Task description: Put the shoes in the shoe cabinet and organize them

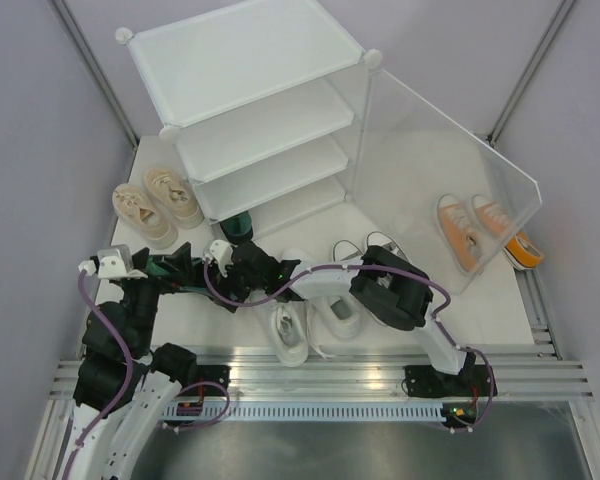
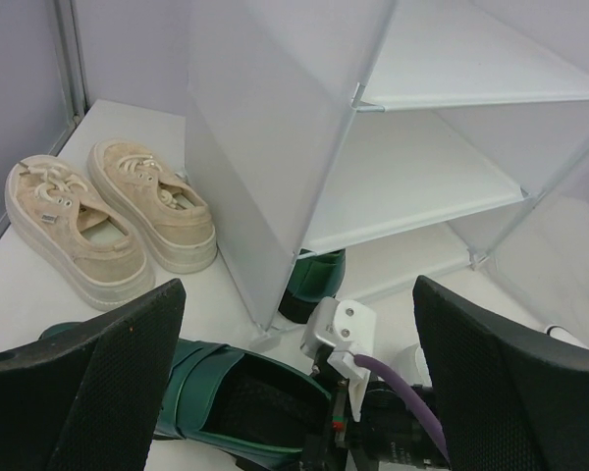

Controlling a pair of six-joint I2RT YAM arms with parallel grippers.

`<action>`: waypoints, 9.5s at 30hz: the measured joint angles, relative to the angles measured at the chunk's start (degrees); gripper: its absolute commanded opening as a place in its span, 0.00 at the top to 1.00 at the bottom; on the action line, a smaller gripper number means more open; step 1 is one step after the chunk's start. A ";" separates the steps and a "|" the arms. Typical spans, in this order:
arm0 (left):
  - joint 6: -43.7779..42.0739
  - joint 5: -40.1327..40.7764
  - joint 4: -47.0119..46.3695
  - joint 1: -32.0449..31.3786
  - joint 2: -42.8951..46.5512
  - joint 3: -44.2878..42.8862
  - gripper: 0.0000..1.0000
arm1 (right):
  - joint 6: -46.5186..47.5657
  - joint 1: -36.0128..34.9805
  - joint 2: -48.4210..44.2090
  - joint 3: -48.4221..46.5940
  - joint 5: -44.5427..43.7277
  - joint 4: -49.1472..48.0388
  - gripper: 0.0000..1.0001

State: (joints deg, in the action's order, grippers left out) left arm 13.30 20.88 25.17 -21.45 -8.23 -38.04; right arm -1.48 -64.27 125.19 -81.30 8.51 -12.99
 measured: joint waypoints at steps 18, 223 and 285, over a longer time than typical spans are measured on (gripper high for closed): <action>0.00 -0.04 0.00 0.00 0.44 0.00 0.00 | 2.19 -1.25 5.11 -9.09 -3.26 4.87 0.71; 0.00 -0.46 0.00 0.00 0.92 0.00 0.00 | -12.02 15.10 -14.36 21.81 -29.64 -19.91 0.68; 0.00 -3.45 0.00 -0.35 0.39 0.00 0.01 | -9.57 13.22 4.79 3.82 -36.17 -27.93 0.55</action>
State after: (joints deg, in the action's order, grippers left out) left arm 13.30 17.43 25.17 -21.80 -7.84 -38.04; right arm -11.05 -51.05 129.97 -77.47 -27.66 -40.93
